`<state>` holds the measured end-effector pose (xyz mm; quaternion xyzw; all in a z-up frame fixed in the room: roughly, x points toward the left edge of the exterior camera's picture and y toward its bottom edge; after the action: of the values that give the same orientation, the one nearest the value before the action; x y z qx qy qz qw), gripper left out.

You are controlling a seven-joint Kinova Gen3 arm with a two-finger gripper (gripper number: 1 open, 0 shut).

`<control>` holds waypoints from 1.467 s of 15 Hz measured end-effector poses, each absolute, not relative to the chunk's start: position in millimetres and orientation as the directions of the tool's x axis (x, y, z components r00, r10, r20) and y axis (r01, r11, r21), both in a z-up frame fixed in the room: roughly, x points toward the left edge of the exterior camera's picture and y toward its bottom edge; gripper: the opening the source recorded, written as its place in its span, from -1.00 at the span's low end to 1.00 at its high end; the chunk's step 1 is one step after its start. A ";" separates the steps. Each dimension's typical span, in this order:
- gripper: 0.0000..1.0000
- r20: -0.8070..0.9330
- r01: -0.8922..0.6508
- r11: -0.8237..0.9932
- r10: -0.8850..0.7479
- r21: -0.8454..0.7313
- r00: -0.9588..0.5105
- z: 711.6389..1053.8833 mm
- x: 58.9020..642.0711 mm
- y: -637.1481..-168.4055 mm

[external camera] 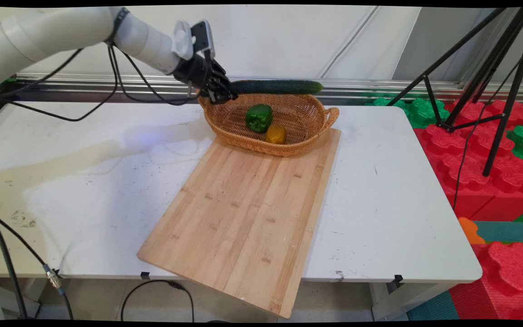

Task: Place the picked object on the cutting board

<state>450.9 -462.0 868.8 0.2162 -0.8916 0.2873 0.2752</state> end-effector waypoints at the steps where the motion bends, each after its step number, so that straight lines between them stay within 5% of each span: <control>1: -1.00 0.623 -0.549 0.740 -0.229 -0.389 -0.748 872.5 453.2 -459.8; 14: -1.00 0.744 -0.651 0.734 -0.322 -0.194 -0.585 924.3 493.1 -393.6; 22: -1.00 0.730 -0.628 0.776 -0.395 -0.060 -0.558 922.0 495.2 -342.1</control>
<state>495.2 -342.1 922.0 0.2946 -0.8683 0.1586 0.3663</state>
